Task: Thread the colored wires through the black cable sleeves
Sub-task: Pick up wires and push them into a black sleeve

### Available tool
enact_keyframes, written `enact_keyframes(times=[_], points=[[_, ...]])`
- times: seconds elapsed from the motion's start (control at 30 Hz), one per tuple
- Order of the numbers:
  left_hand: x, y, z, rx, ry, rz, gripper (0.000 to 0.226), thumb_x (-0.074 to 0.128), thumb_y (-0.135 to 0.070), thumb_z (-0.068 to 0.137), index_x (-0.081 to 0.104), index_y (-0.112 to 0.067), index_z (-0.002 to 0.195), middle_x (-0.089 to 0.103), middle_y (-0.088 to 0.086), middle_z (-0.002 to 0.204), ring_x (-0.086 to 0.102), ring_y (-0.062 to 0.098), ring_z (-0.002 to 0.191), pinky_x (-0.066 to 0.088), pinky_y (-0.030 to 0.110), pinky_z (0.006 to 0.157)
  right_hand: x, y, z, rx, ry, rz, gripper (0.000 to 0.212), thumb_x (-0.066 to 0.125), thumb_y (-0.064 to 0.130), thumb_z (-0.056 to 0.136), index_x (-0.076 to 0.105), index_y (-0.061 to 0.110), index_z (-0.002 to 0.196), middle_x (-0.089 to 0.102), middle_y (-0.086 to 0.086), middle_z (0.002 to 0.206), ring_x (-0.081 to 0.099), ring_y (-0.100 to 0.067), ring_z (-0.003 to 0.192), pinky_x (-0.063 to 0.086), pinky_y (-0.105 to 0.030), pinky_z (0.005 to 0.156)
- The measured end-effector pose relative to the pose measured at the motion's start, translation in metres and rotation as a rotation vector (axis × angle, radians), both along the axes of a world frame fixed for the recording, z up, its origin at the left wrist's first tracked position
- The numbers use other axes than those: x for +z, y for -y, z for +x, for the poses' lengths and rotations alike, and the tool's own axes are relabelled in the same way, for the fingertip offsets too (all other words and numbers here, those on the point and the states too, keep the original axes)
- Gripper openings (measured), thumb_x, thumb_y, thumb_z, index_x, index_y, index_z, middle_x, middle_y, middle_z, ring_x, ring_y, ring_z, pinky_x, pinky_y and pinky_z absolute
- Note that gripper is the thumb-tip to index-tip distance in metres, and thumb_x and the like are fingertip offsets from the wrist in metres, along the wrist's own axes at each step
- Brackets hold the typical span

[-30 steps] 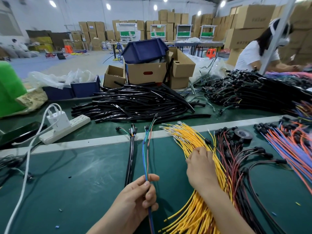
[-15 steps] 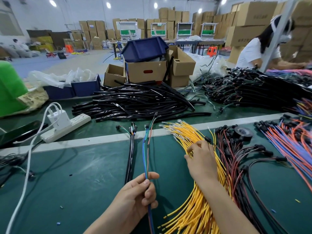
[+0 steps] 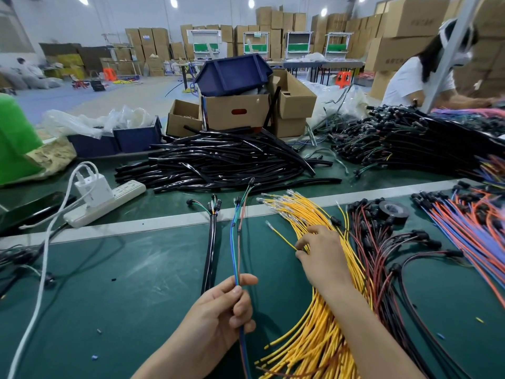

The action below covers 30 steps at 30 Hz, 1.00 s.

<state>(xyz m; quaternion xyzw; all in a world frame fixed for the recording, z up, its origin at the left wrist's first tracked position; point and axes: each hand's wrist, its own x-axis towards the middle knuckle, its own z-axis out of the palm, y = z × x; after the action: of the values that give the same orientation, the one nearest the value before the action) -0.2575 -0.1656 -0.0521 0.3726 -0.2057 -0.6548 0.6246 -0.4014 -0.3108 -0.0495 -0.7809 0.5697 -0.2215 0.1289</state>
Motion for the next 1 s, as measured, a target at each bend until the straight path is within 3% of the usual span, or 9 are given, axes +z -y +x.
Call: enact_keyframes(times=[0.07,0.2,0.3,0.4,0.47,0.53,0.67,0.9,1.0], points=[[-0.002,0.001,0.001,-0.003,-0.006,-0.001,0.028,0.047,-0.008,0.080,0.056,0.006,0.102,0.037,0.004,0.052,0.032,0.010,0.038,0.040,0.026,0.041,-0.001,0.000,-0.002,-0.036,0.012,0.019,0.011,0.063,0.021,0.091,0.070,0.015,0.097,0.047,0.001,0.133,0.034,-0.016,0.127,0.032,-0.028,0.105],[-0.003,0.001,0.002,-0.008,0.011,-0.032,0.026,0.050,-0.008,0.081,0.063,0.006,0.099,0.049,0.009,0.057,0.032,0.008,0.039,0.038,0.023,0.040,0.006,-0.006,0.001,0.025,-0.110,-0.110,0.019,0.045,0.027,0.099,0.056,0.014,0.110,0.048,0.000,0.121,0.037,-0.017,0.114,0.033,-0.029,0.099],[-0.003,-0.001,0.000,0.012,0.057,-0.054,0.024,0.053,-0.008,0.079,0.067,0.006,0.092,0.068,0.018,0.077,0.036,0.006,0.037,0.041,0.021,0.040,0.023,-0.019,0.004,0.033,0.278,-0.318,0.007,0.043,0.020,0.099,0.045,0.017,0.093,0.055,0.002,0.087,0.049,-0.015,0.075,0.039,-0.028,0.063],[-0.005,0.000,-0.002,0.053,0.107,-0.041,0.021,0.051,-0.007,0.080,0.062,0.007,0.093,0.070,0.024,0.090,0.043,0.008,0.039,0.045,0.021,0.043,0.037,-0.025,-0.003,0.010,0.817,-0.176,0.011,0.045,0.017,0.099,0.045,0.021,0.089,0.061,0.002,0.063,0.051,-0.007,0.047,0.038,-0.018,0.043],[-0.006,0.000,-0.004,0.050,0.178,-0.027,0.015,0.046,-0.004,0.088,0.058,0.004,0.093,0.070,0.025,0.097,0.048,0.010,0.046,0.045,0.020,0.045,0.043,-0.024,-0.009,0.004,1.139,0.024,0.012,0.043,0.014,0.101,0.049,0.019,0.091,0.065,0.002,0.063,0.050,-0.007,0.043,0.043,-0.020,0.042],[-0.007,0.000,-0.004,0.041,0.249,-0.023,0.018,0.040,-0.001,0.095,0.056,0.004,0.098,0.070,0.025,0.099,0.048,0.010,0.047,0.040,0.018,0.042,0.046,-0.021,-0.012,0.020,1.316,0.192,0.018,0.041,0.010,0.101,0.056,0.012,0.091,0.066,0.001,0.061,0.053,-0.008,0.044,0.049,-0.021,0.045],[-0.007,-0.003,-0.003,-0.042,0.396,-0.032,0.027,0.037,-0.001,0.098,0.058,-0.003,0.116,0.071,0.021,0.093,0.040,0.007,0.044,0.031,0.014,0.040,0.045,-0.022,-0.009,0.065,1.374,0.212,0.020,0.040,0.009,0.101,0.057,0.011,0.090,0.070,-0.005,0.067,0.061,-0.013,0.050,0.052,-0.023,0.048],[-0.004,-0.007,-0.001,-0.166,0.573,-0.076,0.030,0.040,-0.003,0.098,0.056,-0.010,0.122,0.073,0.015,0.098,0.037,0.007,0.047,0.030,0.015,0.045,0.047,-0.024,-0.009,0.146,1.630,0.369,0.021,0.041,0.010,0.101,0.058,0.011,0.088,0.070,-0.006,0.073,0.064,-0.013,0.061,0.055,-0.022,0.058],[-0.002,-0.007,-0.003,-0.153,0.544,-0.088,0.031,0.042,-0.003,0.096,0.059,-0.010,0.121,0.070,0.008,0.078,0.038,0.007,0.048,0.031,0.015,0.046,0.048,-0.024,-0.008,0.187,1.679,0.405,0.024,0.040,0.010,0.101,0.061,0.006,0.090,0.071,-0.007,0.076,0.065,-0.013,0.065,0.056,-0.021,0.063]])
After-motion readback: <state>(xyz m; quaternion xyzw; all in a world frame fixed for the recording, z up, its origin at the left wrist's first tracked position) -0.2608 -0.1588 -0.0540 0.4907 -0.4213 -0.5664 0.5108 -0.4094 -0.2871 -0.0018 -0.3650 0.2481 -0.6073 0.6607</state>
